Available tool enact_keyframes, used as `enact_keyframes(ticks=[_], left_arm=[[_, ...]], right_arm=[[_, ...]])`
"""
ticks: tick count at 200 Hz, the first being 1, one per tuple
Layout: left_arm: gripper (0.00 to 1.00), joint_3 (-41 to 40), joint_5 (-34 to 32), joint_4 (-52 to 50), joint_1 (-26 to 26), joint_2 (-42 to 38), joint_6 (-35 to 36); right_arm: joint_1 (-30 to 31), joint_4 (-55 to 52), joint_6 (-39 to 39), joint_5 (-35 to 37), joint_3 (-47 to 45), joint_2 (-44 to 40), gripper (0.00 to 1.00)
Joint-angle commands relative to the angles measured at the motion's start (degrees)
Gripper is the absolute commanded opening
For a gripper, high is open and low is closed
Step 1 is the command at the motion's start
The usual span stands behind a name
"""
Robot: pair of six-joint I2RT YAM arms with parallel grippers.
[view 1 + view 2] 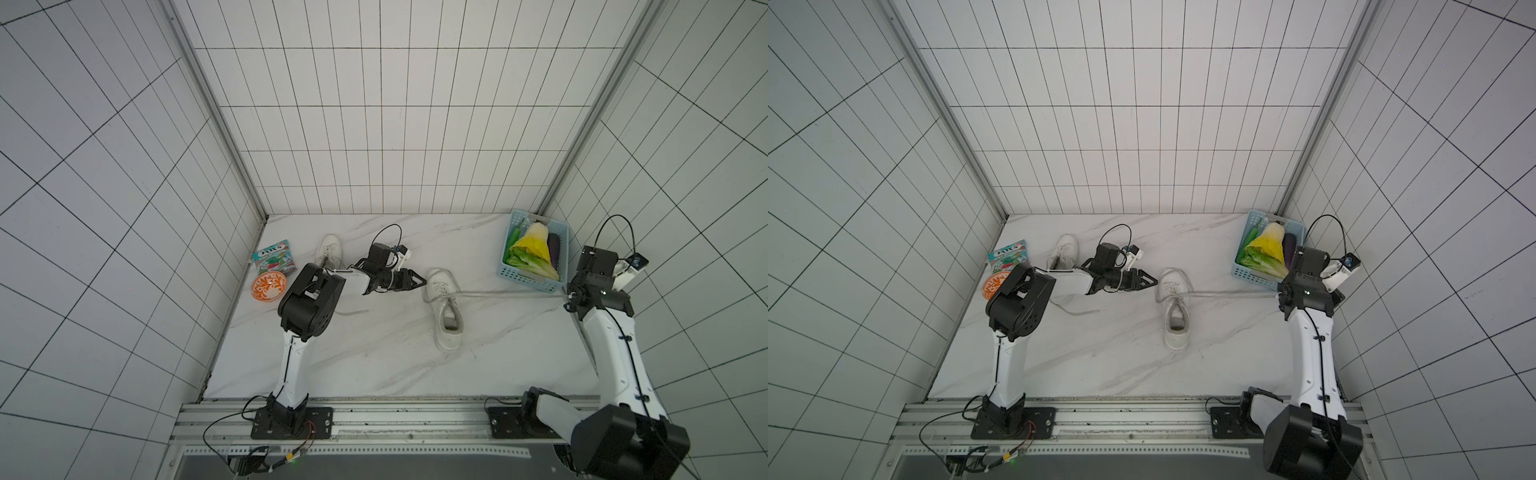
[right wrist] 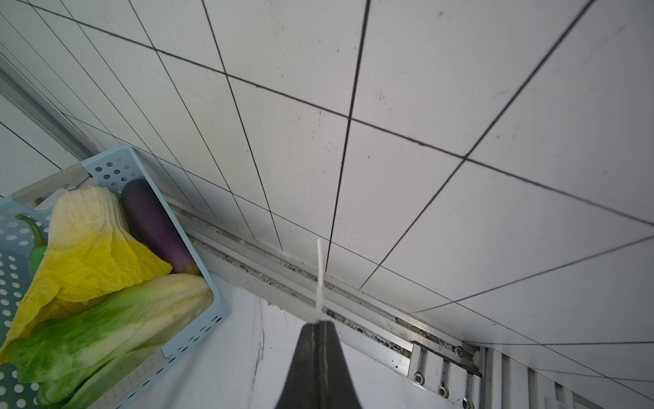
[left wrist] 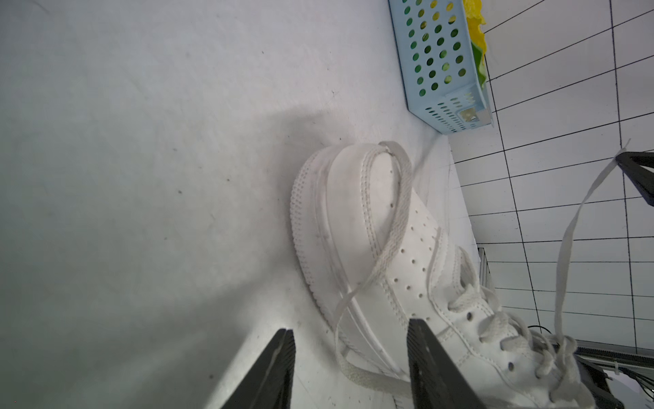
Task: Tie the shoes
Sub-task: Tie the shoelace on the shoe.
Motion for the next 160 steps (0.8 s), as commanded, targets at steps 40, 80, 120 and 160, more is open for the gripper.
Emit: enact_keyframes(ticks=[40,80,120,160], left_arm=[[0.48,2.33,3.83,6.86,-1.3,3.8,-3.49],[0.43,3.19,4.81,8.11,-1.92,5.42,-4.71],[0.37,2.97,6.36,11.74,-2.18,6.05,-7.2],[0.19,1.45,8.08,16.7,-2.27,5.19,-9.94]], right_arm=[[-0.51,0.43,-0.04,-0.38,-0.13,-0.79,0.0],[-0.51,0.43,0.05,-0.6,-0.04,-0.76,0.0],[-0.49,0.43,0.0,-0.9,-0.04,-0.76,0.0],[-0.47,0.29,0.0,-1.04,0.21,-0.93,0.0]])
